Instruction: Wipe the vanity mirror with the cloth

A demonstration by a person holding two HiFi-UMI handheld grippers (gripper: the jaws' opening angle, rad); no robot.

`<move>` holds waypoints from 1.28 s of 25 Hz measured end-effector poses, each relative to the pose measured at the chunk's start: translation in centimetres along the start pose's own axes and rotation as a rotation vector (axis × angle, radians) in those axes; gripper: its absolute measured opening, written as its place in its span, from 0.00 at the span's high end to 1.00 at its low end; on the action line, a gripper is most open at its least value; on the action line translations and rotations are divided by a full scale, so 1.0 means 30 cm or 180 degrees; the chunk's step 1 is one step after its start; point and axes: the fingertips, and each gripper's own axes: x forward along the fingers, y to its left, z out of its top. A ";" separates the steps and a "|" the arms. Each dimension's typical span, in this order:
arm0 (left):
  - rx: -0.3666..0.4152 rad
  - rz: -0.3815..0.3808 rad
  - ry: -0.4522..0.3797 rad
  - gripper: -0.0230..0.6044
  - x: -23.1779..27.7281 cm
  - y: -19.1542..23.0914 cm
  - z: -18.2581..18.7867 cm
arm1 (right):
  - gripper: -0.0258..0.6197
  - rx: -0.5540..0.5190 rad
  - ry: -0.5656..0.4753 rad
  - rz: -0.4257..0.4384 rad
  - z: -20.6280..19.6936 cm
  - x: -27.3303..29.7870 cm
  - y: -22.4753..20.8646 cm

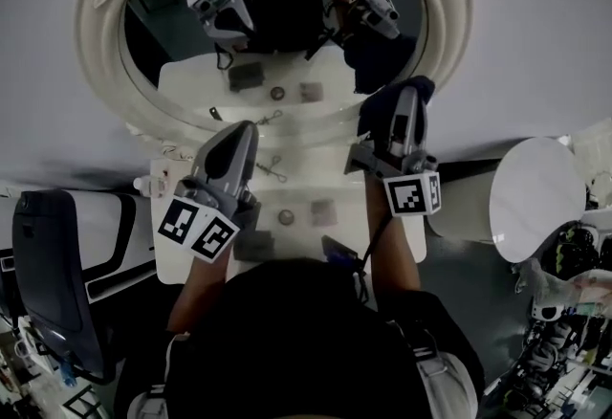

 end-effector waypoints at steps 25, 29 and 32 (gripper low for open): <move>-0.0087 0.0008 0.0056 0.96 0.053 0.047 -0.006 | 0.92 -0.0462 0.0171 0.0431 -0.041 0.152 0.059; -0.0062 0.0048 0.0004 0.96 0.033 0.045 -0.010 | 0.92 -0.0475 0.0165 0.0460 -0.036 0.148 0.063; -0.0069 0.0081 -0.0022 0.96 0.014 0.037 -0.018 | 0.92 -0.0500 0.0189 0.0517 -0.036 0.146 0.081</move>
